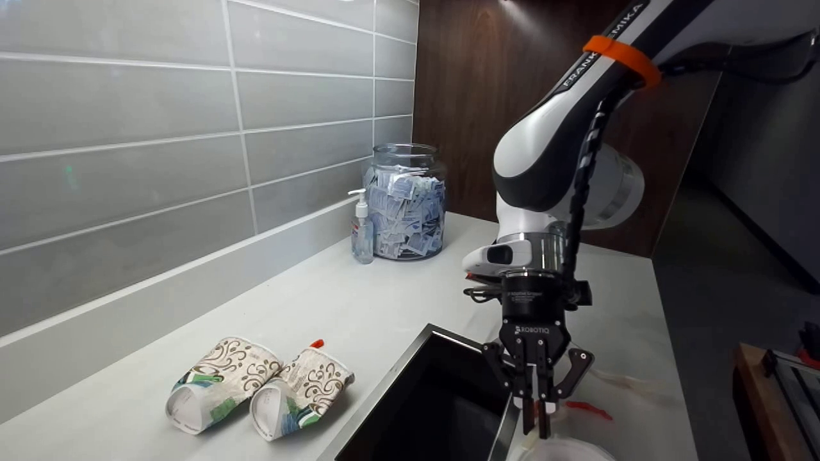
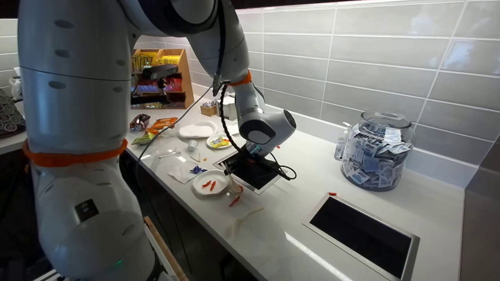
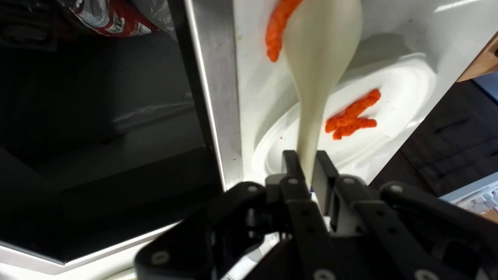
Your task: Put the corn snacks into the hole in the table with the spoon
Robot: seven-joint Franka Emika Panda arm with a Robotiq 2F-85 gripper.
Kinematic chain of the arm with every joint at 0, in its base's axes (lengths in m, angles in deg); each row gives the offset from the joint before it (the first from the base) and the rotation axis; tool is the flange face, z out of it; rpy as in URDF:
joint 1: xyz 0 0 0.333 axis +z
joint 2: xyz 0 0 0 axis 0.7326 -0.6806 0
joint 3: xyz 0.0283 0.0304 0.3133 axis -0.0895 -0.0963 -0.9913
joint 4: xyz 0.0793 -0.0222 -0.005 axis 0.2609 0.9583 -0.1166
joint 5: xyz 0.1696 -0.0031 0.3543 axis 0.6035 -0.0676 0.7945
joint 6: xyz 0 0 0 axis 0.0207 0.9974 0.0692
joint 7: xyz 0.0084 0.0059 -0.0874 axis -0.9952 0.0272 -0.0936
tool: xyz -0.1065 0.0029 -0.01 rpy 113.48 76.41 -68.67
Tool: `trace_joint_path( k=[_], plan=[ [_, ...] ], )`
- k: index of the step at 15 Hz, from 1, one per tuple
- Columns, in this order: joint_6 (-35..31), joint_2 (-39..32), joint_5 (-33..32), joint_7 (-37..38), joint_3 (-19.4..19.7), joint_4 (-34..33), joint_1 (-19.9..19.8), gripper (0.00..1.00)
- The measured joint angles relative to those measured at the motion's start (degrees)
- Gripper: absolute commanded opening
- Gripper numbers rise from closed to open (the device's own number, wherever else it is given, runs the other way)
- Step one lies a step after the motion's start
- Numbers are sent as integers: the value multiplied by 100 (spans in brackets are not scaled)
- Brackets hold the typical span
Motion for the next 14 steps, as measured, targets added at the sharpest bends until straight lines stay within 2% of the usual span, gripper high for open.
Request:
trace_joint_path(
  k=[14],
  plan=[
    [-391,-116,1,18,-234,-340,77,3]
  ],
)
